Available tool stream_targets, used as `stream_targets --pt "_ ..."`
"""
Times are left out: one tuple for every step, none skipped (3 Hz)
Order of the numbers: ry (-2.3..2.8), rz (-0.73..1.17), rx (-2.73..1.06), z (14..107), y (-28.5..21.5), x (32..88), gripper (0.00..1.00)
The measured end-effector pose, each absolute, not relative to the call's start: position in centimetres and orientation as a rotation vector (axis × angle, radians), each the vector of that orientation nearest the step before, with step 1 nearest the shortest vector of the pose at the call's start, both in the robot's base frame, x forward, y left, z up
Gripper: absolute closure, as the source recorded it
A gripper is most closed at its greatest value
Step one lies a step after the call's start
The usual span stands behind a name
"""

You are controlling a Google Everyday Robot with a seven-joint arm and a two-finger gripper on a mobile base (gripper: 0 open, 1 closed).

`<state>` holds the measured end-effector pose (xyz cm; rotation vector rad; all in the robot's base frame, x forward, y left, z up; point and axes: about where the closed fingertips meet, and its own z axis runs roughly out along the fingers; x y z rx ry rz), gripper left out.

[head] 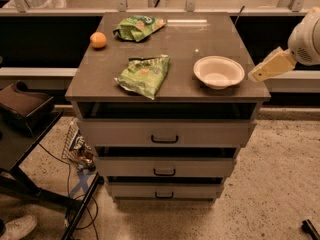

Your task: Move paper bowl near green rice chip bag

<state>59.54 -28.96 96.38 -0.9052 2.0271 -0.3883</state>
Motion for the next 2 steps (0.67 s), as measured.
stream_targets --pt "1.979 -0.211 -0.947 95.17 -27.99 60.10 0.00" --pt "1.928 -0.209 -1.030 95.23 -27.07 60.23 0.00"
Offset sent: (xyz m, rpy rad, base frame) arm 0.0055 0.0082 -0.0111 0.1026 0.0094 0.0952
